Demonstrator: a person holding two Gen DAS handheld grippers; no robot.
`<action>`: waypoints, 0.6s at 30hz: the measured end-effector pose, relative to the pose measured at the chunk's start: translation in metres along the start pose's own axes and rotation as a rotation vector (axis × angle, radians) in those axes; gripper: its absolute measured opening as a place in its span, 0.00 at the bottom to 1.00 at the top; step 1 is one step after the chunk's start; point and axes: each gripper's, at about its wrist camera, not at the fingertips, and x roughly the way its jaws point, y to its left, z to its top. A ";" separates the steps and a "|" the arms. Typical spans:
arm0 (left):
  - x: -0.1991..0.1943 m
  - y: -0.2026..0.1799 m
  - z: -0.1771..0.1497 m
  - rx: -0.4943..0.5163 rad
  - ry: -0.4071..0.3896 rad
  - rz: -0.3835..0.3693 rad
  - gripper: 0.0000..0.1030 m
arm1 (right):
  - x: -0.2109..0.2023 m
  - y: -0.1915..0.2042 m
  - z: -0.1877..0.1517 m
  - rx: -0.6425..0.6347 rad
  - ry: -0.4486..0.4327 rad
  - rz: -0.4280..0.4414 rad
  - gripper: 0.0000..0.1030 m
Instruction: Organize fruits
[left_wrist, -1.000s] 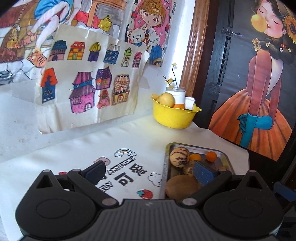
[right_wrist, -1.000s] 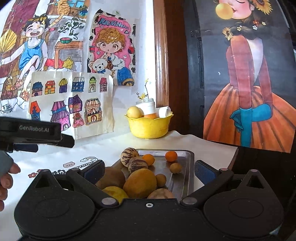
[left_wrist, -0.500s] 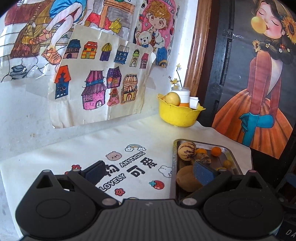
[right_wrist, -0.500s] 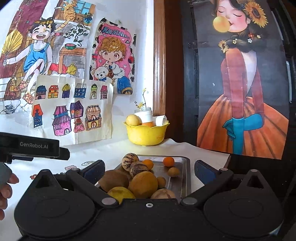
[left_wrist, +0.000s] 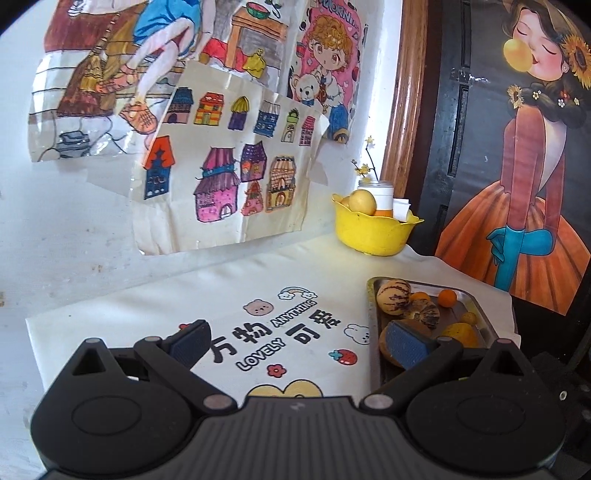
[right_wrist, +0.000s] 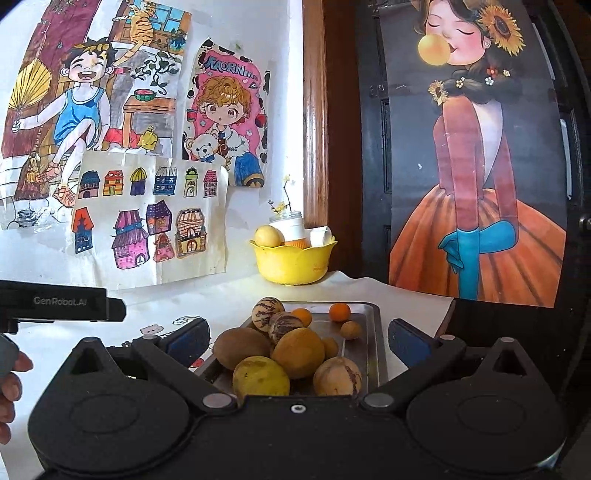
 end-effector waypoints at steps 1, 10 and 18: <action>-0.002 0.002 -0.001 0.000 -0.003 0.002 1.00 | -0.001 0.001 -0.001 0.000 -0.002 -0.004 0.99; -0.016 0.020 -0.015 0.002 -0.018 0.035 1.00 | -0.011 0.012 -0.010 -0.004 -0.015 0.000 0.99; -0.033 0.034 -0.029 0.010 -0.031 0.048 1.00 | -0.031 0.026 -0.026 -0.018 -0.049 -0.013 1.00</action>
